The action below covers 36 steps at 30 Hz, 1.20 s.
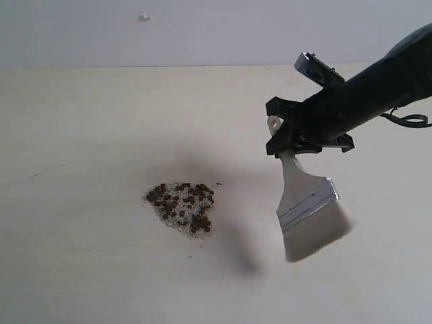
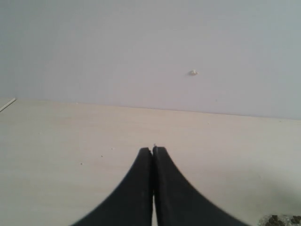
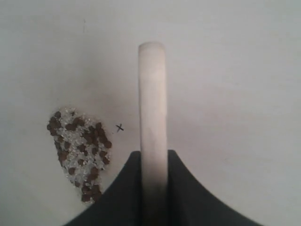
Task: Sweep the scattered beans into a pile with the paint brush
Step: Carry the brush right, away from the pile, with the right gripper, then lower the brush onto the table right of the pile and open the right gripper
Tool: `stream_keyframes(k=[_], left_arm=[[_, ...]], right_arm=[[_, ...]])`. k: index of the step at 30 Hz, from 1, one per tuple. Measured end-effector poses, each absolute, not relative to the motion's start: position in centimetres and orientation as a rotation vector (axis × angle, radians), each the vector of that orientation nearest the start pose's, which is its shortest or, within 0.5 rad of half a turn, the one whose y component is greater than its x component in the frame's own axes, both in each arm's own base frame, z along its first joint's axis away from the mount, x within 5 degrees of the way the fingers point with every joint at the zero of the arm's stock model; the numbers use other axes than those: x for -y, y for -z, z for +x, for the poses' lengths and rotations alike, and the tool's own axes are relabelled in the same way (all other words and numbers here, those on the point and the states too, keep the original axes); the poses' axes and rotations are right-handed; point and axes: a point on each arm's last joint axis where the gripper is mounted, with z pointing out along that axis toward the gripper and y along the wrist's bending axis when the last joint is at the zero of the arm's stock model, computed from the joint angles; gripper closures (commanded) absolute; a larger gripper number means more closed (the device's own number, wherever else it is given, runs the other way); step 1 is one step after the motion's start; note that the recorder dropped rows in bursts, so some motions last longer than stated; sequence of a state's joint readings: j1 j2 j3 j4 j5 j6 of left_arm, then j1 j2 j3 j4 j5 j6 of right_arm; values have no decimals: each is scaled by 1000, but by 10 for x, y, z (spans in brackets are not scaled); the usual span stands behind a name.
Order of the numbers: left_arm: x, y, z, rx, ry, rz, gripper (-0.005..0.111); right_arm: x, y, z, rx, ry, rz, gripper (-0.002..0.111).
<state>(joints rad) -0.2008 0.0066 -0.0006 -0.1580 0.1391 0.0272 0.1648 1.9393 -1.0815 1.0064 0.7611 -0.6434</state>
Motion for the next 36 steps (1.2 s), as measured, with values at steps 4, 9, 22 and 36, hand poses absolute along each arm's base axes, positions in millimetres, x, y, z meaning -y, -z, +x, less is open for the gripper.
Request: stream_keyframes(k=[4, 9, 22, 36], left_arm=[[13, -201, 55, -1632, 271, 75, 107], [13, -201, 55, -1632, 271, 75, 107], [13, -201, 55, -1632, 271, 75, 107], [13, -201, 55, -1632, 271, 75, 107]], right_arm=[[-107, -132, 335, -2812, -922, -42, 108], [-102, -119, 325, -2839, -858, 7, 108], [-98, -116, 328, -2813, -779, -3, 88], [-80, -147, 345, -2580, -475, 15, 81]])
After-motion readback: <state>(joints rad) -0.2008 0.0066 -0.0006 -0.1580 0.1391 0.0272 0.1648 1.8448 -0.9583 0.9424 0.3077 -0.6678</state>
